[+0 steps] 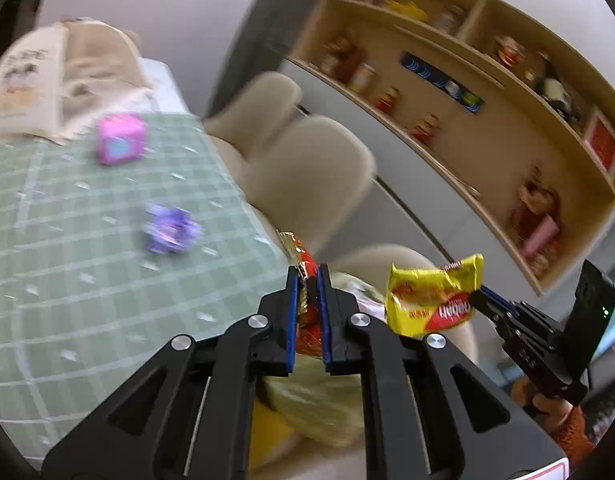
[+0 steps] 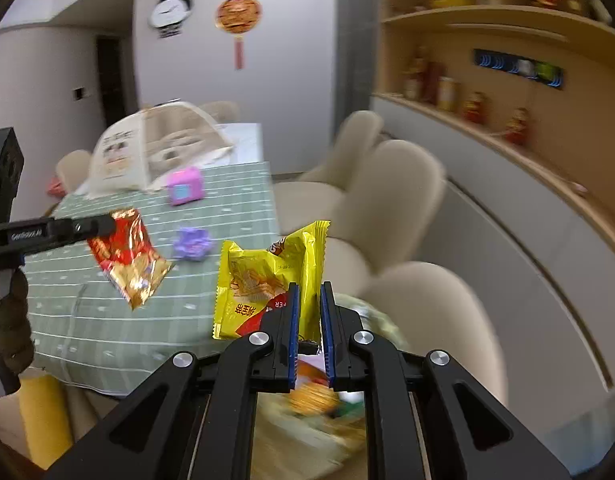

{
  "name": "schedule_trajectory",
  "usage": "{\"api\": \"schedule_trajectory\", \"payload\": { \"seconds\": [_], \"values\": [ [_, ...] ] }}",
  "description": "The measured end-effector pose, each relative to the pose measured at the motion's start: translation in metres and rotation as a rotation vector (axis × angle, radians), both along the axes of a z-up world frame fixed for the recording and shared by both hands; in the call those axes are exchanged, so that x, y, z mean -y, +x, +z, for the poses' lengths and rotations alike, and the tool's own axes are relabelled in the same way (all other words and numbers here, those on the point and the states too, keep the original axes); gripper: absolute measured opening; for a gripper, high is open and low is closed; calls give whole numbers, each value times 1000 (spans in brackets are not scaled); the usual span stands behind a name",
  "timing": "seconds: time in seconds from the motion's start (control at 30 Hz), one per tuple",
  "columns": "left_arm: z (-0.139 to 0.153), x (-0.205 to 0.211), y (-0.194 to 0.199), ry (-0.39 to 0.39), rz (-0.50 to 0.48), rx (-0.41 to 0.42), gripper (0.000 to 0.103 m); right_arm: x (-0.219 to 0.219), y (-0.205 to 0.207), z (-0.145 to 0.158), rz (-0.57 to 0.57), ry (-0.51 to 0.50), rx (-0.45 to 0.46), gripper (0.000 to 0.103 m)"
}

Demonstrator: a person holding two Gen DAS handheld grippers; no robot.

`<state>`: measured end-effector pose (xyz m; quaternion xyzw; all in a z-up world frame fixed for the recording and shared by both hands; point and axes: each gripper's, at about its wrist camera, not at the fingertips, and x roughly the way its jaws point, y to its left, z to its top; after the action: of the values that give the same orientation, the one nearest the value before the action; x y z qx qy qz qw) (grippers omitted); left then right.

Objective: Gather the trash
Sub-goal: 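Carry the red wrapper and yellow snack bag with both tools into the trash bag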

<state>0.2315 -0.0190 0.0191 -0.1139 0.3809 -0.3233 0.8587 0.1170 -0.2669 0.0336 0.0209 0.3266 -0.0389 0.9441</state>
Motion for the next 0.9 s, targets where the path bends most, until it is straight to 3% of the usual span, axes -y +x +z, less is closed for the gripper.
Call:
{"api": "schedule_trajectory", "payload": {
  "seconds": [0.13, 0.4, 0.43, 0.5, 0.57, 0.63, 0.9],
  "values": [
    [-20, 58, -9, -16, -113, -62, 9, 38, -29, 0, -93, 12, 10, 12],
    [-64, 137, 4, 12, -189, -101, 10, 77, -65, -9, -190, 31, 17, 12],
    [-71, 143, 5, 11, -195, -112, 12, 81, -67, -11, -199, 34, 20, 12],
    [-89, 156, 12, 15, -205, -152, 29, 85, -69, -13, -205, 36, 22, 12],
    [-100, 163, 15, 54, -197, -173, 37, 89, -67, -17, -202, 37, 19, 12],
    [-103, 163, 13, 91, -176, -159, 38, 93, -62, -24, -185, 47, 7, 12],
    [-72, 108, -21, 139, -26, -72, 61, 89, -17, -65, -72, 177, -68, 12]
  ]
}}
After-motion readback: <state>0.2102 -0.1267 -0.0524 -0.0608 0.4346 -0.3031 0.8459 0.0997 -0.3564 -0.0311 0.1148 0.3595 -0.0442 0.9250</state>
